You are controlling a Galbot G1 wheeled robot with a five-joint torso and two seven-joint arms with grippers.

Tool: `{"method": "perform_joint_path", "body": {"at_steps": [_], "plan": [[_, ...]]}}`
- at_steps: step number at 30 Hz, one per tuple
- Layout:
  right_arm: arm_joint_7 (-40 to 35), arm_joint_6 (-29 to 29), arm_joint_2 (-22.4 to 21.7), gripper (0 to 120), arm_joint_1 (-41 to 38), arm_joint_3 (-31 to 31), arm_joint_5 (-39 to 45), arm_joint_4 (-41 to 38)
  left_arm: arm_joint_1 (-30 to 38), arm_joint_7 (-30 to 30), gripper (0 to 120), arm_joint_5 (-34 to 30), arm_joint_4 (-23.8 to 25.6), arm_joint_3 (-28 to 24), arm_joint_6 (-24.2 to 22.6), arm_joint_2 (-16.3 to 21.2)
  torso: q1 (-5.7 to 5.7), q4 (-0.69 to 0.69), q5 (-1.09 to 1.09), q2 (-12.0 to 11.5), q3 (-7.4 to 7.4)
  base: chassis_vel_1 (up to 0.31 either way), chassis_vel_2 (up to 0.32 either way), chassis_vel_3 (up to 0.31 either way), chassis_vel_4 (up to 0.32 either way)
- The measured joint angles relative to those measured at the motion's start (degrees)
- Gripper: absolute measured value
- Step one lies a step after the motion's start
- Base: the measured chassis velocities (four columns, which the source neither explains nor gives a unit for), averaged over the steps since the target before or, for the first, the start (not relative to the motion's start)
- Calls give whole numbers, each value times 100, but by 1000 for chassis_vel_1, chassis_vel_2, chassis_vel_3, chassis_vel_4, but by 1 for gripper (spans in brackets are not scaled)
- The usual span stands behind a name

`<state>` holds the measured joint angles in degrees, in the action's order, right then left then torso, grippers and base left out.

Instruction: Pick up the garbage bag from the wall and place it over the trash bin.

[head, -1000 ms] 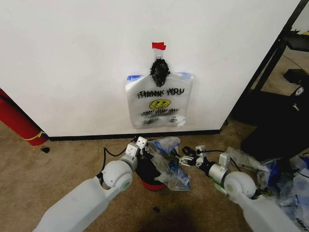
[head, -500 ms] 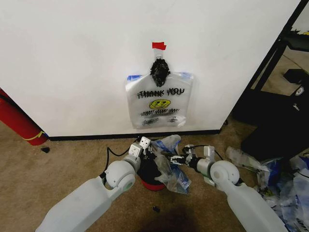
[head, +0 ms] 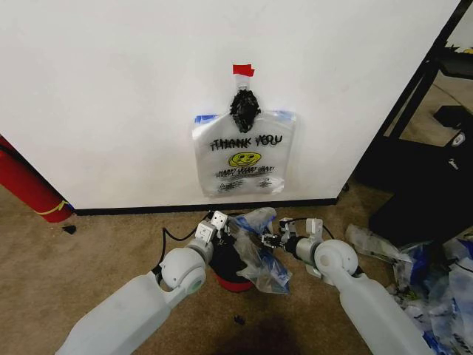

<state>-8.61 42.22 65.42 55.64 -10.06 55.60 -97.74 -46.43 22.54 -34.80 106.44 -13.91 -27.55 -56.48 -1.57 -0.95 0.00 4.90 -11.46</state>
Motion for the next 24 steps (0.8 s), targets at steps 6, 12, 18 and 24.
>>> {"method": "perform_joint_path", "body": {"at_steps": [6, 12, 18, 24], "plan": [[-436, -83, 90, 13, 197, -96, 141, -307, -291, -117, 0, 446, 240, 178, 356, 30, 1, 0, 0, 0, 0, 0, 0, 0, 0], [-1005, -369, 198, 1, 570, -331, 365, -896, -684, -258, 0, 1437, 395, 331, 964, -5, 1, 1, 0, 0, 1, 0, 0, 0, 0], [-1238, -693, 242, 1, 939, -528, 485, -1297, -965, -316, 0, 1822, 388, 456, 1206, -54, 1, 0, 0, 0, 1, 0, 0, 0, 0], [-1097, -757, 163, 1, 1186, -585, 375, -1493, -1114, -319, 0, 1920, 263, 632, 1325, -126, 1, 0, 0, 0, 1, 0, 0, 0, 0]]}}
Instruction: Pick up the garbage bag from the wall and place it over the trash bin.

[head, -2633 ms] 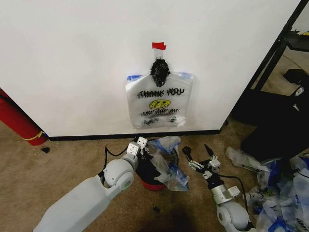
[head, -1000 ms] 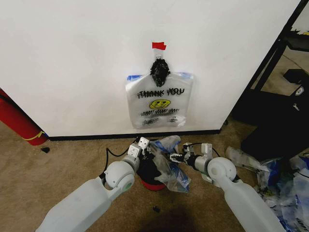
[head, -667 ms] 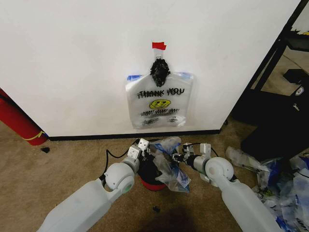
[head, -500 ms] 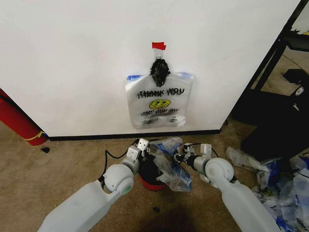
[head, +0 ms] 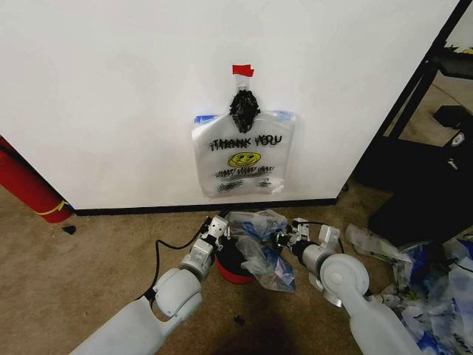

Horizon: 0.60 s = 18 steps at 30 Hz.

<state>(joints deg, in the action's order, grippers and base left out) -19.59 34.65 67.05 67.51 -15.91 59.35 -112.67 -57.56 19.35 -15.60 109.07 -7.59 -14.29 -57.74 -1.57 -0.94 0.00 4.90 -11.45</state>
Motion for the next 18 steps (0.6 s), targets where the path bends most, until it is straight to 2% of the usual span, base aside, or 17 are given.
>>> {"method": "perform_joint_path", "body": {"at_steps": [5, 9, 15, 18], "plan": [[713, -497, -289, 1, 398, -40, -1232, -151, -364, -64, 0, 189, 405, 293, 116, 72, 0, 0, 1, 0, 0, 0, 0, 0, 0], [1137, -804, -452, 1, 588, -111, -1891, -191, -695, -140, 0, 465, 608, 477, 228, 114, 0, -1, 1, 0, 0, 0, 0, 0, 0], [1902, -1404, -691, 1, 765, -340, -2306, -245, -1215, -175, 0, 687, 755, 810, 309, 143, 0, 1, 1, 0, 0, 0, 0, 0, 0], [2896, -1922, -848, 1, 867, -654, -2387, -140, -1428, -190, 0, 697, 765, 955, 387, 124, 0, 0, 0, 0, 0, 0, 0, 0, 0]]}}
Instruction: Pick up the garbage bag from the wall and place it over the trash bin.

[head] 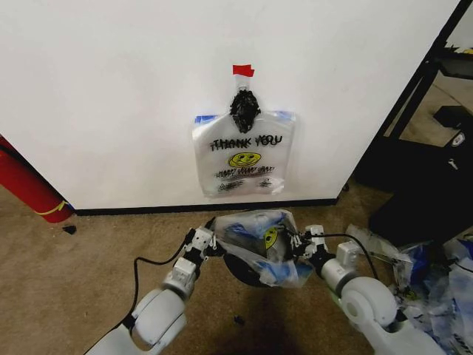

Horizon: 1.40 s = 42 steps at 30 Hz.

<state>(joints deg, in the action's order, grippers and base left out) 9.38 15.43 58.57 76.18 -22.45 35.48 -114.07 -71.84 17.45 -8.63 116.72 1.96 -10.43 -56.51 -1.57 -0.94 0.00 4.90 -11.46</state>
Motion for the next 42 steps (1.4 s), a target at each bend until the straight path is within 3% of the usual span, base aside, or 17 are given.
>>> {"method": "perform_joint_path", "body": {"at_steps": [3, 8, 13, 18, 20, 23, 29, 42], "plan": [[639, -220, -75, 1, 33, -182, -28, 98, -57, -13, 1, 6, -29, 70, 96, -28, 0, 0, 1, 0, 0, 0, 0, 0, 0], [1436, -564, -166, 1, 25, -566, -35, 326, -250, -14, 24, 54, 10, 208, 322, -27, -1, -1, 0, 0, 0, 0, 0, 0, 0], [1460, -700, -114, 1, 20, -649, 10, 361, -462, -125, 40, 527, 79, 285, 661, -19, -1, -1, 1, 0, 0, 0, 0, 0, 0], [1450, -854, -20, 1, 67, -643, 5, 366, -605, -494, 55, 1337, 48, 403, 1347, -13, -1, 0, 1, 0, 0, 0, 0, 0, 0], [1425, -916, 47, 1, 94, -626, -14, 361, -627, -788, 65, 1872, -42, 466, 1904, -28, -1, -1, 1, 0, 0, 0, 0, 0, 0], [1417, -991, 105, 1, 104, -580, -116, 330, -611, -987, 77, 2253, -140, 484, 2324, -76, -1, 0, 0, 0, 0, 0, 0, 0, 0], [1454, -1087, 149, 1, 101, -495, -334, 224, -520, -1020, 97, 2568, -262, 470, 2411, -139, -1, 0, 0, 0, 0, 0, 0, 0, 0], [1242, -1143, 182, 1, 38, -462, -737, 112, -484, -1085, 100, 2958, -266, 497, 2406, -39, -1, -1, 0, 0, -1, 0, 0, 0, 0]]}}
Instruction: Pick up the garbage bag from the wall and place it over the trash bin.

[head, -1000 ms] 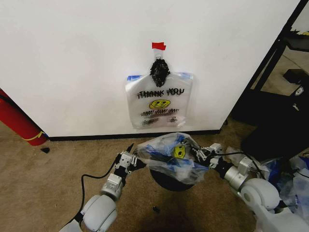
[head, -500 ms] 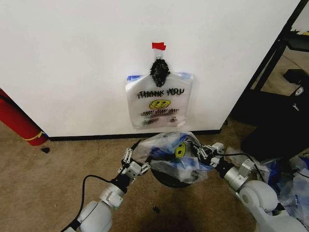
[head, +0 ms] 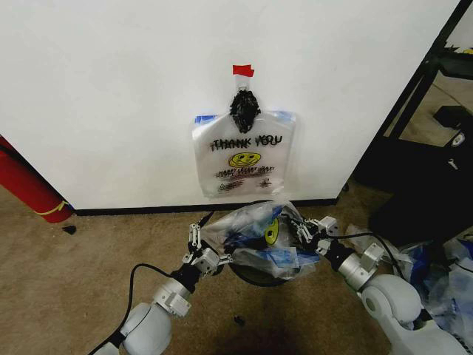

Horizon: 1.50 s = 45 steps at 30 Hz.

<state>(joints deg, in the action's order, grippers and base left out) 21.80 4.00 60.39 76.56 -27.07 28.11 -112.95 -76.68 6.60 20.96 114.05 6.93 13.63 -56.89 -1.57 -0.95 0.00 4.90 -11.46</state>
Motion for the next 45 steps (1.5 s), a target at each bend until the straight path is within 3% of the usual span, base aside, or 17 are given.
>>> {"method": "perform_joint_path", "body": {"at_steps": [7, 14, 19, 25, 28, 35, 36, 45], "plan": [[1, -10, 37, 1, 14, 146, -235, -78, 197, 115, 100, -77, -73, -170, 43, -85, 0, 0, -1, 0, 0, 0, 0, 0, 0], [13, -15, 79, 1, 36, 225, -432, -55, 191, 31, 100, -862, 285, -301, 293, -55, 0, 0, 0, 0, 0, 0, 0, 0, 0], [65, 96, 61, 1, 49, 228, -460, -41, 266, -312, 100, -1731, 470, -333, 747, 48, 0, 0, 0, 0, 0, 0, 0, 0, 0], [184, 102, 29, 1, 91, 206, -482, -45, 451, -572, 98, -2574, 502, -365, 849, 84, 0, 0, 0, 0, 0, 0, 0, 0, 0], [234, 83, 3, 1, 105, 191, -482, -47, 509, -581, 91, -2807, 482, -353, 755, 93, 0, 0, -1, 0, 0, 0, 0, 0, 0], [418, -92, -44, 1, 156, 113, -520, 26, 608, -639, 62, -3551, 541, -315, 555, 147, 0, 0, 0, 0, 0, 0, 0, 0, 0], [418, -92, -44, 1, 156, 113, -520, 26, 608, -639, 62, -3551, 541, -315, 555, 147, 0, 0, 0, 0, 0, 0, 0, 0, 0], [1204, -629, -42, 1, 118, -133, -586, 283, 818, -546, 30, -4414, 389, -259, -42, 201, 0, 0, 0, 0, 0, 0, 0, 0, 0]]}}
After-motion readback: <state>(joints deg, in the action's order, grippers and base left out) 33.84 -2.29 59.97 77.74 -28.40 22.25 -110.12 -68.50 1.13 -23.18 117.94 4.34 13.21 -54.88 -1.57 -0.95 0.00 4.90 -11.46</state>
